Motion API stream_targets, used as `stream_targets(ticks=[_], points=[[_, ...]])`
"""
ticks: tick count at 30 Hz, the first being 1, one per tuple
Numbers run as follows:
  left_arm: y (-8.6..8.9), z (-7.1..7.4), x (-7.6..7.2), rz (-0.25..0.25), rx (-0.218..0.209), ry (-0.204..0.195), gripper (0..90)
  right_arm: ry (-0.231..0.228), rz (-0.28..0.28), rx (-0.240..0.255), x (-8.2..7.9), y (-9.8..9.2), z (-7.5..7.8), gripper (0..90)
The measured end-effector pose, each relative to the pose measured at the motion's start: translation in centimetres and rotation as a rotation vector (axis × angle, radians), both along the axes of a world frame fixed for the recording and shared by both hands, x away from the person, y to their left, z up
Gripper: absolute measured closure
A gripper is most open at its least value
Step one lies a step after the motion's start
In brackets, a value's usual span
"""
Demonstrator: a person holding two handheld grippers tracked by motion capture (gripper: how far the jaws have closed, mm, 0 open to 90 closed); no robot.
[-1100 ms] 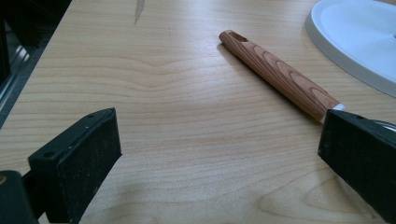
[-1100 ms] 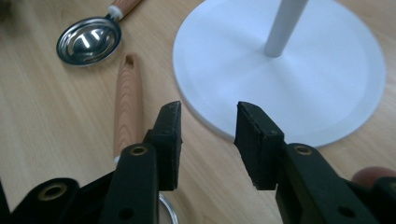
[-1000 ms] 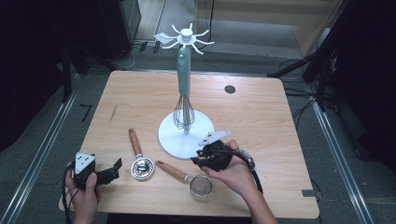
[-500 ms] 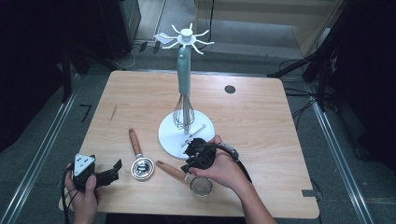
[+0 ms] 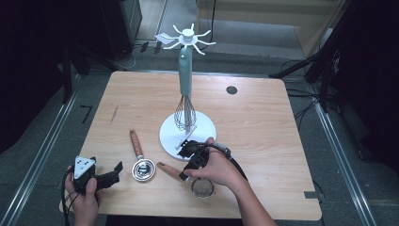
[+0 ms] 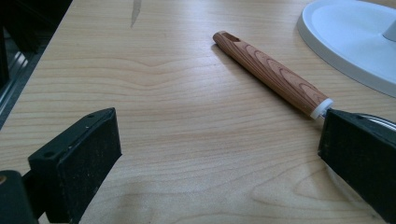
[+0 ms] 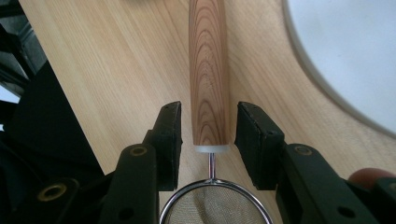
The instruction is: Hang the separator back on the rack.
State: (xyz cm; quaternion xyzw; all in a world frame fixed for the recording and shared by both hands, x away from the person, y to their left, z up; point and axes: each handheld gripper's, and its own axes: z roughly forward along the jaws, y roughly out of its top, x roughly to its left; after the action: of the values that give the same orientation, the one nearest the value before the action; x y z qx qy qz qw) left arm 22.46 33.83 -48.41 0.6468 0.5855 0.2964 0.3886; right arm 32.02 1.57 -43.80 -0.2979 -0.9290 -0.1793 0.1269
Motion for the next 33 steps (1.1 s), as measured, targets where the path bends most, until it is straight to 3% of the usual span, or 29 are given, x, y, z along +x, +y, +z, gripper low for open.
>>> stream_targets(ticks=[13, 19, 25, 33], points=[[-0.1, 0.0, 0.0, -0.001, 0.008, -0.003, 0.0, 0.009, 0.009, -0.073, -0.3, 1.4, -1.3, 64.0], [-0.1, 0.0, -0.1, -0.007, 0.010, -0.007, 0.0, -0.009, 0.051, -0.115, -0.9, 1.7, -1.6, 70.6], [-0.1, 0.0, -0.1, -0.005, 0.006, -0.004, 0.0, -0.060, 0.015, -0.046, -1.0, 0.7, -0.1, 70.6], [-0.1, 0.0, 0.0, -0.008, 0.010, -0.002, 0.0, -0.128, -0.005, -0.046, -1.3, -0.3, 0.2, 70.7]])
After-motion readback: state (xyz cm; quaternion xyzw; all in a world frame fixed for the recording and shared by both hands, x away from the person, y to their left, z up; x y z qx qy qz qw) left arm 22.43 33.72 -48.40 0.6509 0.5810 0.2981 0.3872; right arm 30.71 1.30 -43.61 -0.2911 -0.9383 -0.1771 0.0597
